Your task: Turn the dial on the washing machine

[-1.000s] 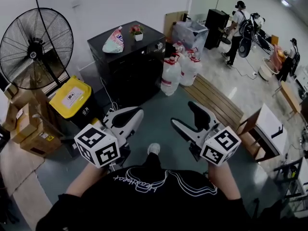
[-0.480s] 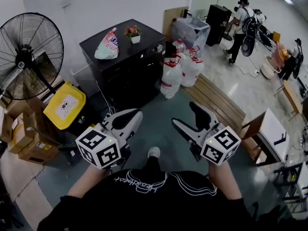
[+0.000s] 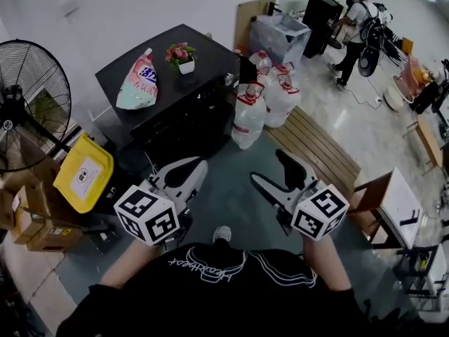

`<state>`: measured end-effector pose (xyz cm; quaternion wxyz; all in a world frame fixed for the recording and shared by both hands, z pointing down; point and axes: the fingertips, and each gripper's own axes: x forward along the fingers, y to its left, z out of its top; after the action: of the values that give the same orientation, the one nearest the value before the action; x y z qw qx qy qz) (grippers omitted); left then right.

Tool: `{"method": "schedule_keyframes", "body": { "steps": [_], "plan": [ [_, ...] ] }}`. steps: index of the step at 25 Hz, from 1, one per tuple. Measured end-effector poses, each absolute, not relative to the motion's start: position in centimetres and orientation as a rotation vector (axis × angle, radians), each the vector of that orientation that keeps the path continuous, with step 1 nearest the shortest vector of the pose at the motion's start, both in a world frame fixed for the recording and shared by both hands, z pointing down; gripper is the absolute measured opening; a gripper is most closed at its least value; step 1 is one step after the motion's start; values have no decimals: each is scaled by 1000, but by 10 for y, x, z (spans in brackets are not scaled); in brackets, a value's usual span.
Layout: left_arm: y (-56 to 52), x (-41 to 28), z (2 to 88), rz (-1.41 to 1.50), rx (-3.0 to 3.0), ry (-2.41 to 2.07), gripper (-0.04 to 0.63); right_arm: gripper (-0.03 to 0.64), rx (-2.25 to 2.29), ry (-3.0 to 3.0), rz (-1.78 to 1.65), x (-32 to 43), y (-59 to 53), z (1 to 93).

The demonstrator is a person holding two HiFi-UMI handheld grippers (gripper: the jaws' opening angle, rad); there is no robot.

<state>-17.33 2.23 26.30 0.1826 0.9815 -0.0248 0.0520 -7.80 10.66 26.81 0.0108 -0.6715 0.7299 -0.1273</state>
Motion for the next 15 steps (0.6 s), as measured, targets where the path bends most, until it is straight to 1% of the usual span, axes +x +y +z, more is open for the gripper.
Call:
{"method": "schedule_keyframes", "body": {
  "steps": [7,15],
  "plan": [
    [-41,-114,287,162,2758,-88,5,364,-2163,2263,-430,-18,55,287],
    [-73,-80,315,178,2750,-133,6,357,-2182,2260,-443,17,24,309]
  ]
}}
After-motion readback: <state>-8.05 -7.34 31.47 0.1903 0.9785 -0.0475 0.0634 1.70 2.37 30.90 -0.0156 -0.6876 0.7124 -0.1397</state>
